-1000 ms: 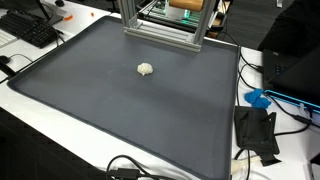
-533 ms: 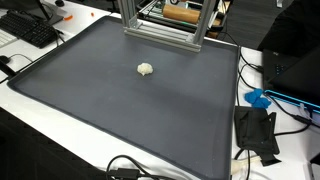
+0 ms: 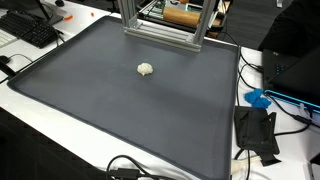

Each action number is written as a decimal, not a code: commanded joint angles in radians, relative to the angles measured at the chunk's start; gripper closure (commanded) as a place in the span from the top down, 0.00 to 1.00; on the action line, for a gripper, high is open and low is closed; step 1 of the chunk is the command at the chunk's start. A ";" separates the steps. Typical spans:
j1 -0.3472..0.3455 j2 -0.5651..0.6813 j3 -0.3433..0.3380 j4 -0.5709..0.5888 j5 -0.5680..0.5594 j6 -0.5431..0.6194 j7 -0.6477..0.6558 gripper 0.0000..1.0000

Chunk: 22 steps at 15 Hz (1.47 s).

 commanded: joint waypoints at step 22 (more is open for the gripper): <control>-0.091 0.432 -0.091 0.148 -0.013 0.175 0.396 0.56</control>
